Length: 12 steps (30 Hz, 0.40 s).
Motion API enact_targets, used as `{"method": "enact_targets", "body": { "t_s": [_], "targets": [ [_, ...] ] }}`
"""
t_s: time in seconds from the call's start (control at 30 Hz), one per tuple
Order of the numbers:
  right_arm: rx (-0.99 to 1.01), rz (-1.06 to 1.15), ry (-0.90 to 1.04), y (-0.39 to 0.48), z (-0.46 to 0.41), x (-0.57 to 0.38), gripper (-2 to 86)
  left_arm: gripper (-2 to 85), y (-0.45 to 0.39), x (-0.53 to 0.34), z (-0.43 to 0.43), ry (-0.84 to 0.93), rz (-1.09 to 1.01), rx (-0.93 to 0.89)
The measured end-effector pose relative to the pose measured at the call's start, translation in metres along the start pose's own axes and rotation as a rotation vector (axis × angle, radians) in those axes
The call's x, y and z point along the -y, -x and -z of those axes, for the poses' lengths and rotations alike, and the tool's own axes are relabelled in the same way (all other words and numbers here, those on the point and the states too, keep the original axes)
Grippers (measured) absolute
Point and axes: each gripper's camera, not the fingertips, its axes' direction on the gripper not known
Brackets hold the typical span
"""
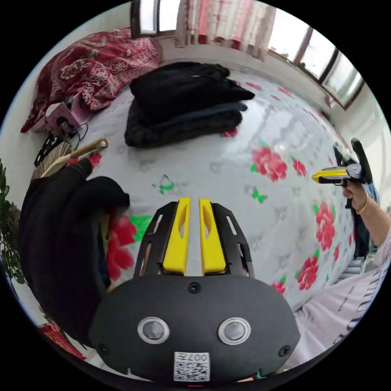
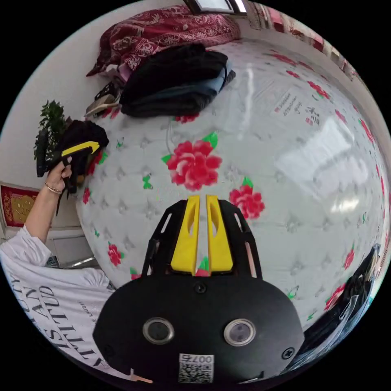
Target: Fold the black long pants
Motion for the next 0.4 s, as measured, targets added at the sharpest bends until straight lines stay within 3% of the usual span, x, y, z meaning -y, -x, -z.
{"method": "enact_targets", "body": {
  "t_s": [0.1,0.23,0.4],
  "targets": [
    [-0.053,-0.055,0.172,0.003,-0.051,-0.132,0.0,0.3,-0.089,-0.071,-0.026,0.090,-0.131,-0.016],
    [-0.143,-0.089,0.304,0.028,-0.054,-0.279,-0.1,-0.7,-0.209,-0.144,-0.049,0.199,-0.186,-0.196],
    [-0.234,-0.107,0.291,0.057,-0.062,-0.347,0.1,-0.9,-0.341,-0.176,-0.070,0.255,-0.400,-0.106]
  ]
}}
